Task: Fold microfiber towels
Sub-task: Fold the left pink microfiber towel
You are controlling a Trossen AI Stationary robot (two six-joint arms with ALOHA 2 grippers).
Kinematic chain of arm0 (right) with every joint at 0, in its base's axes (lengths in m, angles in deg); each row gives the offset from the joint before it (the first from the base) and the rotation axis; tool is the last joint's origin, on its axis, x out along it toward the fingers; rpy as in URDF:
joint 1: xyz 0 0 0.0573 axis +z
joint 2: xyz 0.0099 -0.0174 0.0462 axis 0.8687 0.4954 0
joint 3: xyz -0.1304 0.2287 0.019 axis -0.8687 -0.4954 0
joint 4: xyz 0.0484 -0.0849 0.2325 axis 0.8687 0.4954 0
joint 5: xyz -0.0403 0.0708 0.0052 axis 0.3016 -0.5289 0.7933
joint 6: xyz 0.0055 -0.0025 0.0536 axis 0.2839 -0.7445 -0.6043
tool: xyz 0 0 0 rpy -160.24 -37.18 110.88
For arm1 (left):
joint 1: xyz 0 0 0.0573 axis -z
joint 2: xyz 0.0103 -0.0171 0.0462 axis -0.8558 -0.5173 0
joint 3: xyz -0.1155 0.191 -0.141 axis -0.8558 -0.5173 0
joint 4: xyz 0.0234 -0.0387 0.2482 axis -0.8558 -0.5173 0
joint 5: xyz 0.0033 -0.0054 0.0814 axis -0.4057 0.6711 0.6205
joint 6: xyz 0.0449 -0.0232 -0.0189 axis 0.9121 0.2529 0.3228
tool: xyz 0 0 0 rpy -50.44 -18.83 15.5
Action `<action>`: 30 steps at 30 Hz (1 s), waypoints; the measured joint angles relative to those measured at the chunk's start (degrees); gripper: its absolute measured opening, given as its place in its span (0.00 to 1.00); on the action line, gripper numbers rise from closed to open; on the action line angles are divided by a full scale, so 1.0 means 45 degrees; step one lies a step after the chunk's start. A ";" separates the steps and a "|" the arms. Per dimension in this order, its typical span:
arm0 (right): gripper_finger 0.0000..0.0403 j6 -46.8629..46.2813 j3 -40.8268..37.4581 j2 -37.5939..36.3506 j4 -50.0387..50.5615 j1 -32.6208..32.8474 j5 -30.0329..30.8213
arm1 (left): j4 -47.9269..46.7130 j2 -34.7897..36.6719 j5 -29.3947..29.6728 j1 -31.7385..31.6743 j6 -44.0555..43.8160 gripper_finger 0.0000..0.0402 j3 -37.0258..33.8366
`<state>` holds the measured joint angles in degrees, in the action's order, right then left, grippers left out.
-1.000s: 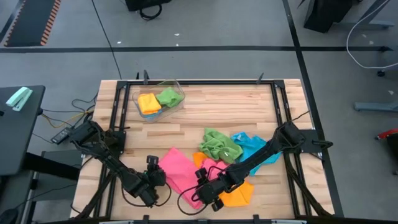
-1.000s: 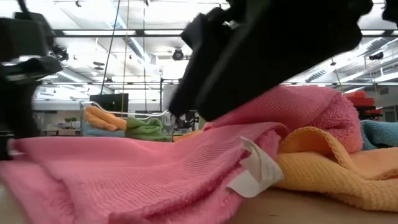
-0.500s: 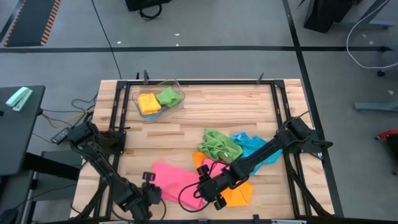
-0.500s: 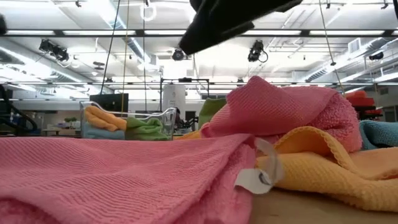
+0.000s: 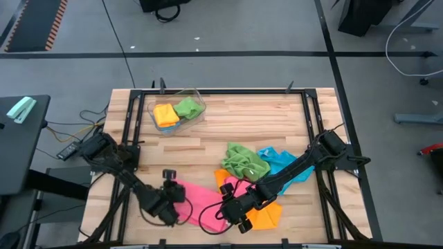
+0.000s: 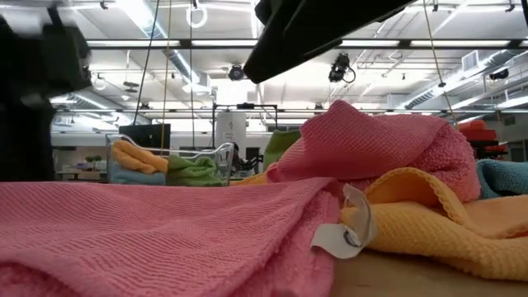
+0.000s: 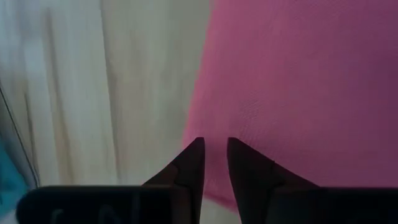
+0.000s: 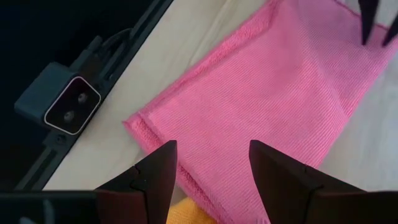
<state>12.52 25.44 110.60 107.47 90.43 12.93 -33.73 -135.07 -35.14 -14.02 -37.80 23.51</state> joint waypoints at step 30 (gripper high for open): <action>0.51 0.0326 0.0005 0.0672 -0.1637 -0.1044 0.0777 | -0.4075 0.0102 -0.2321 0.1881 -0.4805 0.18 0.1495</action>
<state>13.98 25.46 113.62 100.10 85.73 16.43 -52.07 -134.62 -45.59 -5.55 -59.42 30.23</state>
